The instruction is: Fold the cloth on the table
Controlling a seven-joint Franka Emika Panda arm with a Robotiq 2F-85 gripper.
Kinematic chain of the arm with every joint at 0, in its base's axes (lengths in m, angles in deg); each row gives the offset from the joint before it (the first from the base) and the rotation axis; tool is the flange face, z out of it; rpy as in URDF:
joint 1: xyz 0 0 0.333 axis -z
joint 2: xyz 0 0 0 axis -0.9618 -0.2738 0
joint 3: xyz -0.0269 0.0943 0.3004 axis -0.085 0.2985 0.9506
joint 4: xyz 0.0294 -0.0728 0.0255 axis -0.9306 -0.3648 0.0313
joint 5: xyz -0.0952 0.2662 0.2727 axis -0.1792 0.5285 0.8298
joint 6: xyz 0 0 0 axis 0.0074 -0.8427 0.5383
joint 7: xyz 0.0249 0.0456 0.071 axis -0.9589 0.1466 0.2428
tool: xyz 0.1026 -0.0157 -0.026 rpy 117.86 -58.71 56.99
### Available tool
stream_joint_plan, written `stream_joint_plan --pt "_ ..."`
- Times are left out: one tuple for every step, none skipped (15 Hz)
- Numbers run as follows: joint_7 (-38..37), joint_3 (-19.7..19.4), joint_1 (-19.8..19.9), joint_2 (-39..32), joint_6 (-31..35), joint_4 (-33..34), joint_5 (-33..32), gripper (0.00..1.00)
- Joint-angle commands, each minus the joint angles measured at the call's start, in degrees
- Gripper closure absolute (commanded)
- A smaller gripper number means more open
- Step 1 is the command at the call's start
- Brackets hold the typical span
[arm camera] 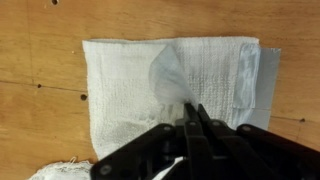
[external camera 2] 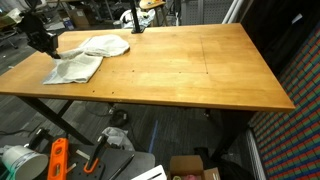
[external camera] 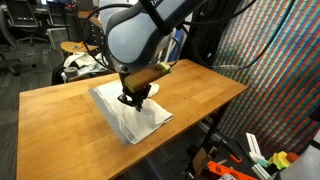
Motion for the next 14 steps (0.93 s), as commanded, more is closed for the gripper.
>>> stream_joint_plan --pt "0.9 1.1 -0.3 1.5 -1.9 -0.1 0.0 0.99" --pt "1.0 1.4 -0.3 1.4 -1.4 -0.2 0.1 0.99" --pt "1.0 1.6 -0.4 1.4 -0.9 -0.2 0.3 0.99" --pt "0.6 1.9 -0.5 1.2 -0.4 -0.2 0.1 0.99" --pt "0.2 2.0 -0.7 1.1 -0.4 -0.1 -0.3 0.99" --pt "0.3 2.2 -0.9 0.9 -0.8 0.0 -0.5 0.99" --pt "0.6 2.4 -1.0 0.8 -1.1 0.2 -0.3 0.99" --pt "0.7 2.6 -1.1 0.7 -1.2 0.2 -0.2 0.99" --pt "0.9 2.8 -1.2 0.7 -1.1 0.2 0.1 0.99" --pt "1.6 3.0 -1.1 0.6 0.1 0.1 0.7 0.72" --pt "2.6 3.3 -0.9 0.4 0.3 0.2 1.7 0.71" --pt "3.2 3.5 -0.9 0.4 0.8 0.2 2.1 0.66" --pt "3.5 3.5 -0.8 0.5 1.9 -0.1 2.2 0.57" --pt "4.2 3.5 -0.6 0.6 3.0 -0.3 2.2 0.5"
